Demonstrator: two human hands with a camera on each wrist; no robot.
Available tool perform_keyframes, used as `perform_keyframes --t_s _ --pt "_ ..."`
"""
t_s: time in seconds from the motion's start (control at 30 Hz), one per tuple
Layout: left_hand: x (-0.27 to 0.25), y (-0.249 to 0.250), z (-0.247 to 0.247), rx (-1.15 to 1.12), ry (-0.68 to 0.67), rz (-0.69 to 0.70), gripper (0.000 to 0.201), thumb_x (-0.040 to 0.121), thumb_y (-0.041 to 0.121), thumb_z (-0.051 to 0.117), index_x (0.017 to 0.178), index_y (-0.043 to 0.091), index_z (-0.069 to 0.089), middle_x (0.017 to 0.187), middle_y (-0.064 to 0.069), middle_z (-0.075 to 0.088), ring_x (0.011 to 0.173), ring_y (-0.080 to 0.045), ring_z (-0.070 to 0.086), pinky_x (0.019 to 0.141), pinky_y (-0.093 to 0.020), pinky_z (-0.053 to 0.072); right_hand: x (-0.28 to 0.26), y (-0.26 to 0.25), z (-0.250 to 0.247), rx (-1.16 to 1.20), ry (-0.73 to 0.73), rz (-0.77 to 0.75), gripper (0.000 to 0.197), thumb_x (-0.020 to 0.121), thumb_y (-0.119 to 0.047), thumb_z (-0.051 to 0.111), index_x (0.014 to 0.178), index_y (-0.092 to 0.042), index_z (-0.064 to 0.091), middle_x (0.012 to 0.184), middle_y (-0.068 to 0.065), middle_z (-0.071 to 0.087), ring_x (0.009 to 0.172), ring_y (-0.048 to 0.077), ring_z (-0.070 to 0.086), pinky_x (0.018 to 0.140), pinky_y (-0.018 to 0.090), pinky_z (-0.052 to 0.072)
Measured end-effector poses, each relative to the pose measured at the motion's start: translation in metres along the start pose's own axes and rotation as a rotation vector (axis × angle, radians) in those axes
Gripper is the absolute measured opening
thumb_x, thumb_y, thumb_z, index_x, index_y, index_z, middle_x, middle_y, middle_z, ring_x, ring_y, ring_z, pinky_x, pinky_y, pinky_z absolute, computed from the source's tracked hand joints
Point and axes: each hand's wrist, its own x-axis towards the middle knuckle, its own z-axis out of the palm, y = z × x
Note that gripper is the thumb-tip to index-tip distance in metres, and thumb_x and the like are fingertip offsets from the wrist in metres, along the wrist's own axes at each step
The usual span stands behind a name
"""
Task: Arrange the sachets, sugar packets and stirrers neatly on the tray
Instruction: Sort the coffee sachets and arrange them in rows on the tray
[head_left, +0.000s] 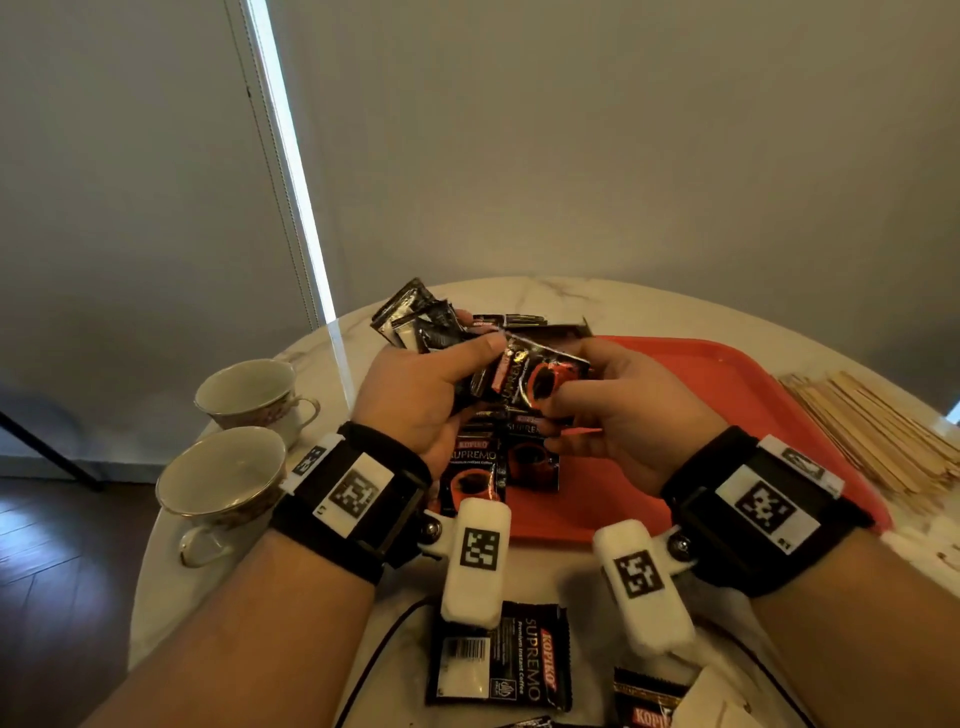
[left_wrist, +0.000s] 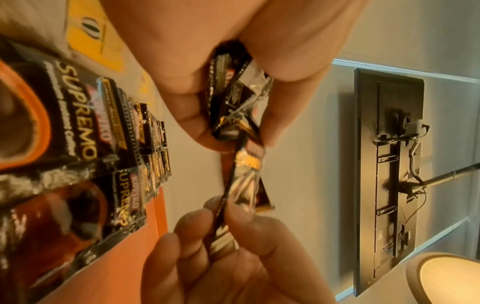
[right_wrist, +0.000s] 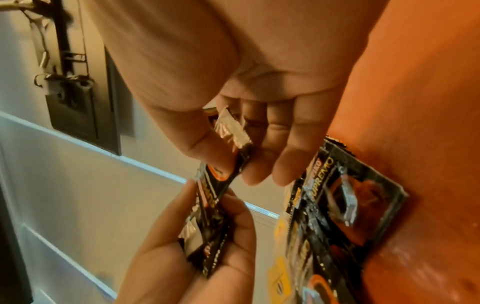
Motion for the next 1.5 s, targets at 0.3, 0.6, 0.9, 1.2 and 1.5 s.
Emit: perform_keyframes --t_s 0.3,0.6,0.9,1.2,1.5 --pt "-0.003 -0.002 0.002 0.08 -0.057 0.089 0.018 0.088 -0.001 0.072 0.104 0.008 0.07 0.091 -0.013 0.079 0.08 -0.024 0.078 0.061 -0.034 0.062 0.001 0.0 -0.001 0.013 0.046 -0.022 0.016 0.09 0.0 0.067 0.102 -0.009 0.071 0.103 0.022 0.074 0.095 0.044 0.071 0.072 0.041 0.061" --pt "0.0 -0.004 0.002 0.107 0.038 0.071 0.018 0.085 -0.01 0.071 0.103 -0.006 0.071 0.086 -0.018 0.078 0.076 -0.03 0.078 0.059 -0.033 0.061 0.004 -0.002 -0.005 -0.131 0.082 -0.054 0.012 0.093 -0.018 0.069 0.095 -0.007 0.074 0.095 0.024 0.071 0.07 0.017 0.068 0.071 0.04 0.052" --pt "0.008 0.003 -0.005 0.023 0.18 0.031 0.012 0.087 -0.007 0.071 0.091 0.004 0.066 0.06 0.003 0.073 0.057 -0.008 0.073 0.05 -0.027 0.058 0.028 0.007 -0.027 -0.145 0.2 0.351 0.014 0.09 -0.025 0.072 0.092 -0.011 0.075 0.083 0.004 0.072 0.07 0.016 0.056 0.067 0.032 0.046" --pt "0.012 0.008 -0.008 0.047 0.296 0.027 0.009 0.087 0.001 0.074 0.09 0.005 0.066 0.102 -0.012 0.069 0.102 -0.025 0.067 0.073 -0.041 0.064 0.041 -0.006 -0.015 0.007 0.274 0.172 0.007 0.087 -0.006 0.074 0.094 -0.007 0.074 0.087 0.006 0.072 0.072 0.016 0.065 0.074 0.035 0.056" --pt "0.003 0.007 -0.006 0.193 0.094 0.013 0.01 0.089 0.001 0.07 0.097 0.006 0.073 0.085 -0.01 0.079 0.074 -0.021 0.078 0.058 -0.032 0.06 0.023 -0.022 0.005 0.158 0.212 -0.062 0.032 0.083 0.015 0.068 0.098 -0.012 0.059 0.083 0.009 0.072 0.066 0.022 0.072 0.056 0.029 0.058"
